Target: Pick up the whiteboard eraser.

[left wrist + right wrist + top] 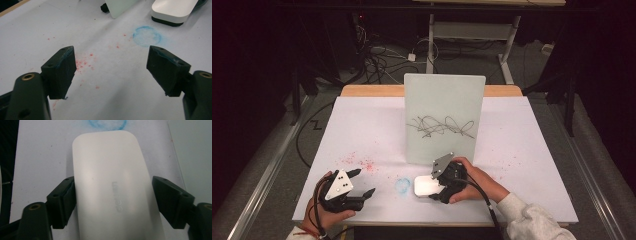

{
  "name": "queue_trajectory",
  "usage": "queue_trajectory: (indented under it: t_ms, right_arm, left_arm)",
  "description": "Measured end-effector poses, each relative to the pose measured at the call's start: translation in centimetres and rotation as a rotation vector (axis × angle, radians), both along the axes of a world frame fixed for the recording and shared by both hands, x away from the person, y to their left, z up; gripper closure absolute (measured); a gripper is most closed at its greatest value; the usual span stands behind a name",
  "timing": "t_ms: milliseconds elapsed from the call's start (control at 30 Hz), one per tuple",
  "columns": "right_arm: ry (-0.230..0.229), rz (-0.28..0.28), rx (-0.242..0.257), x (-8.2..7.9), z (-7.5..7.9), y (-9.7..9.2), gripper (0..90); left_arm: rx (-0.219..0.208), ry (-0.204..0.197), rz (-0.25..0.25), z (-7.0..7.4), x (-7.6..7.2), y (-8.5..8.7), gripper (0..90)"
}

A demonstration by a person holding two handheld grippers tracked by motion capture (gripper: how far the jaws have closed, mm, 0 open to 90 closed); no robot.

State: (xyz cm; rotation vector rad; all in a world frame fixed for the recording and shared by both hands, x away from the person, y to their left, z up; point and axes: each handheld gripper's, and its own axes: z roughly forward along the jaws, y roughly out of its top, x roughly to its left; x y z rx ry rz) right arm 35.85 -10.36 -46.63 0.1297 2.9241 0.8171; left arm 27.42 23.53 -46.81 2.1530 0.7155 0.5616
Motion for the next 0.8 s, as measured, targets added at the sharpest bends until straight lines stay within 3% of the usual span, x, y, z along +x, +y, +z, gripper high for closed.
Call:
queue_trajectory:
  t_ms: [200, 400, 700, 800]
  right_arm:
    - [-0.007, 0.016, 0.006, 0.0, 0.1, -0.2, 29.1]
    - [-0.049, -0.008, 0.010, -0.7, 0.5, -0.5, 30.6]
    - [-0.115, -0.078, 0.103, -1.4, 2.2, -2.0, 30.6]
    - [-0.141, -0.115, 0.143, -1.7, 2.5, -2.8, 30.6]
  left_arm:
    - [-0.001, 0.007, 0.009, -0.1, 0.2, 0.2, 22.9]
    - [0.014, 0.004, 0.004, -0.1, 0.1, -0.1, 22.9]
    - [0.009, -0.014, 0.035, 0.0, 0.4, -0.1, 21.8]
    - [-0.013, -0.019, 0.047, 0.1, 0.5, 0.2, 21.1]
